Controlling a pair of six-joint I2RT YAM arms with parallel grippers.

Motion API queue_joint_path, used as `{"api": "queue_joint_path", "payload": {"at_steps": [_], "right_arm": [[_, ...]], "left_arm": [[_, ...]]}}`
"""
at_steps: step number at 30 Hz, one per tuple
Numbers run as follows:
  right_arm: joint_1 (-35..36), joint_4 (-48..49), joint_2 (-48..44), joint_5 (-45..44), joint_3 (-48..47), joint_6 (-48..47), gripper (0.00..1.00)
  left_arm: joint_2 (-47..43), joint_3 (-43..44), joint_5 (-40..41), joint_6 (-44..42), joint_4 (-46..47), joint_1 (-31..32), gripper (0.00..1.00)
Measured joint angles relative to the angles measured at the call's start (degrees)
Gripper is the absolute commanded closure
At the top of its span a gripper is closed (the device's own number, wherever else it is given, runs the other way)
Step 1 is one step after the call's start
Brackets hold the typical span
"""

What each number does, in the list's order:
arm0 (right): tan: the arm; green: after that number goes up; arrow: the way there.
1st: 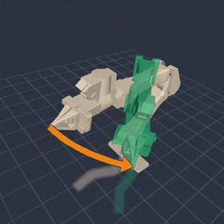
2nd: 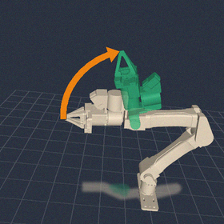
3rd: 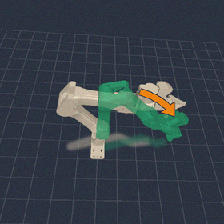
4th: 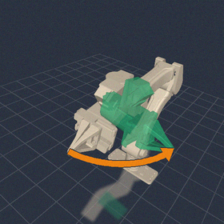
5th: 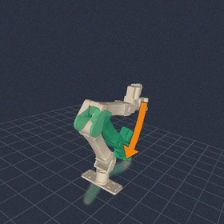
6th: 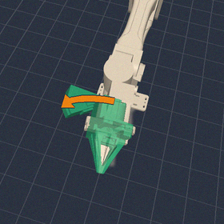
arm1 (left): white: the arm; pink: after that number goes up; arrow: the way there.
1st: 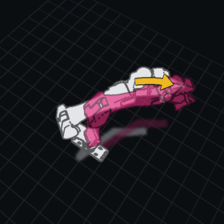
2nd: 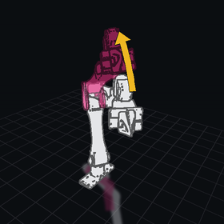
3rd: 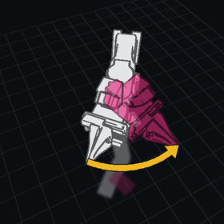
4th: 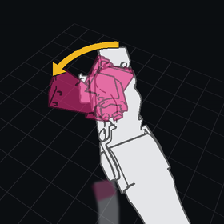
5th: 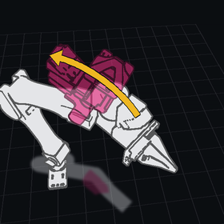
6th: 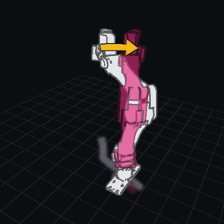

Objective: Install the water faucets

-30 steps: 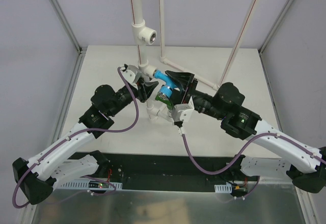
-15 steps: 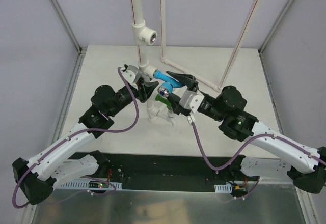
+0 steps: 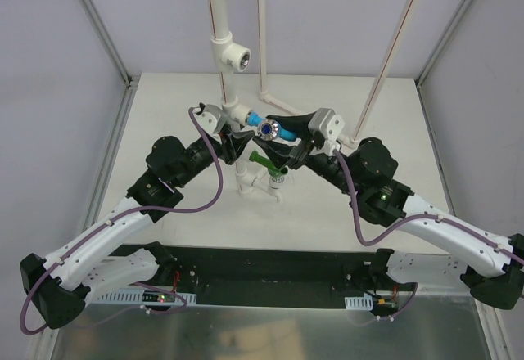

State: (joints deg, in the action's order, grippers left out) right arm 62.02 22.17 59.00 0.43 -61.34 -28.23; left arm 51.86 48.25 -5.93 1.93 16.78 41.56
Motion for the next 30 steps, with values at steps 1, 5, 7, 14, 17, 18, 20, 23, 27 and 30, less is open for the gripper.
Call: {"api": "queue_joint_path", "payload": {"at_steps": [1, 5, 7, 14, 17, 18, 20, 23, 27, 30], "right_arm": [[0.0, -0.04, 0.13, -0.5, -0.17, 1.75, 1.0], [0.0, -0.76, 0.96, -1.81, -1.31, 9.68, 1.0], [0.0, -1.42, 1.29, -2.6, -1.88, 13.55, 1.0], [-0.02, -3.98, 2.47, -6.03, -3.37, 29.75, 1.0], [0.0, -4.35, 2.43, -7.08, -3.5, 35.78, 1.0], [0.0, -4.68, 2.43, -7.45, -3.67, 38.29, 1.0], [-0.02, -5.11, 2.4, -8.24, -3.72, 42.64, 1.0], [-0.02, -6.36, 2.38, -9.66, -4.07, 49.75, 1.0], [0.0, -7.96, 2.36, -12.37, -4.09, 59.04, 1.0], [0.0, -8.81, 2.14, -13.99, -4.04, 66.18, 1.0]], "left_arm": [[0.0, 0.0, 0.02, 0.0, 0.0, 0.0, 1.0], [0.0, 0.0, 0.39, 0.13, 0.0, -0.04, 1.0], [0.0, 0.0, 0.46, 0.13, -0.02, -0.04, 1.0], [0.0, 0.0, 0.44, 0.13, 0.0, -0.04, 1.0], [0.0, 0.0, 0.42, 0.13, 0.0, -0.04, 1.0], [0.04, 0.0, 0.42, 0.13, 0.02, -0.04, 1.0], [0.04, 0.0, 0.39, 0.13, 0.04, -0.04, 1.0], [0.04, 0.0, 0.42, 0.13, 0.04, -0.04, 1.0], [0.17, 0.0, 0.11, 0.09, 0.26, 0.02, 1.0], [0.28, 0.0, -0.02, 0.15, 0.42, 0.02, 1.0]]}}
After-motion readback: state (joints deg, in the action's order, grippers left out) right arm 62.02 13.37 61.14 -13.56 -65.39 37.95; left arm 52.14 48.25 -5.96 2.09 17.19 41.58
